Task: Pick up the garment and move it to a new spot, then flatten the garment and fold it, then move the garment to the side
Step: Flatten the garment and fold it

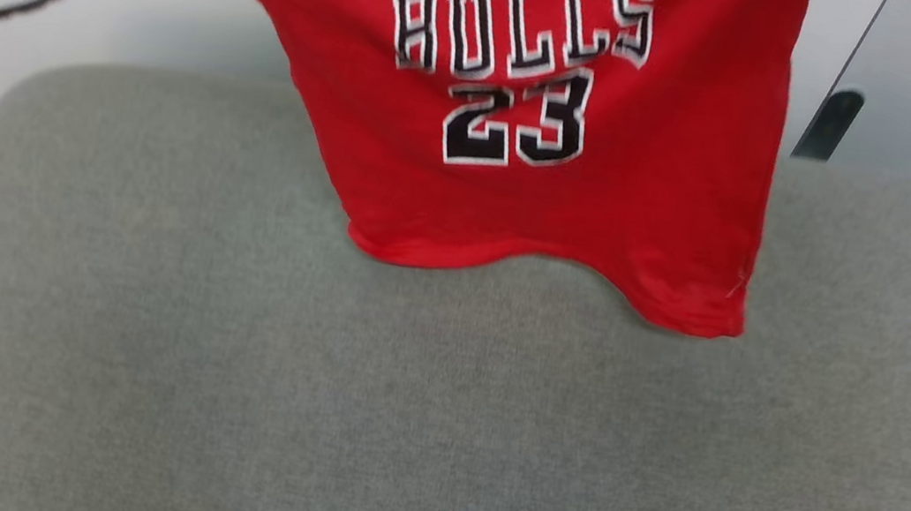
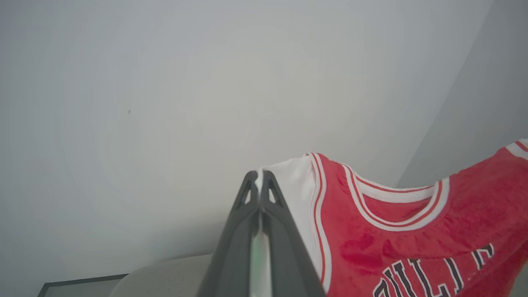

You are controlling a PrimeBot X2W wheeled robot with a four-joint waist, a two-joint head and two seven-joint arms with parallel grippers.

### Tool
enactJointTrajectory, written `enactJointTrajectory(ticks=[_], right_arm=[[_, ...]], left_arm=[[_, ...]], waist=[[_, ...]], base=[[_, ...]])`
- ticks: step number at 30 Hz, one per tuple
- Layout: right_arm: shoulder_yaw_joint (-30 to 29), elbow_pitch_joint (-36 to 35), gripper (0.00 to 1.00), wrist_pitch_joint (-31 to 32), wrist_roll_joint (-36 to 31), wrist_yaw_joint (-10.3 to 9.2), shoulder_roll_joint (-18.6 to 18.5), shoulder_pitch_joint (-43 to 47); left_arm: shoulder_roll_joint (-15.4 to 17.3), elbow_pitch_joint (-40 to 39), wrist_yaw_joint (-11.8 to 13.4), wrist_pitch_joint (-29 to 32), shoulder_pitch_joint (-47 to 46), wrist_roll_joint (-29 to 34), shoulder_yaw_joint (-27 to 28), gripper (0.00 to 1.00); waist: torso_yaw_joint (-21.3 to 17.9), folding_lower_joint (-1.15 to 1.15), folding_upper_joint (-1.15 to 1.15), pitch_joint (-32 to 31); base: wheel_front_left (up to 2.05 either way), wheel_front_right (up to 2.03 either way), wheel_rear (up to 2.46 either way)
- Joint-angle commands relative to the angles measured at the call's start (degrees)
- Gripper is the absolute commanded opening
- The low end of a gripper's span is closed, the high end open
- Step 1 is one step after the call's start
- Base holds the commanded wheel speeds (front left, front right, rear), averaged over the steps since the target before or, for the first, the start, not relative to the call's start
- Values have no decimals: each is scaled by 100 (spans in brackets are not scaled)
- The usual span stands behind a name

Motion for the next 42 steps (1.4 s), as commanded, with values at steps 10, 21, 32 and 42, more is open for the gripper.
enactJointTrajectory(ticks=[10,21,32,42], right_arm=[[60,755,0,-1208,-672,-5,261,-1320],[-1030,1363,0,-2414,-2298,-5,159,-3136],[-1962,337,0,-2410,-3591,-5,447,-2453],[-1637,466,0,-2410,-3259,-5,576,-1825]], left_arm=[[-362,385,440,-1031,-1139,321,39,0],[-900,879,410,-2917,-3235,532,205,0],[-1126,1559,-198,-4149,-3541,379,241,0],[-1192,2160,-365,-4078,-2828,356,-141,0]], waist=[[-170,0,0,1754],[105,0,0,3439],[622,0,0,4517],[650,0,0,3737]], base=[[0,0,0],[0,0,0],[0,0,0],[0,0,0]])
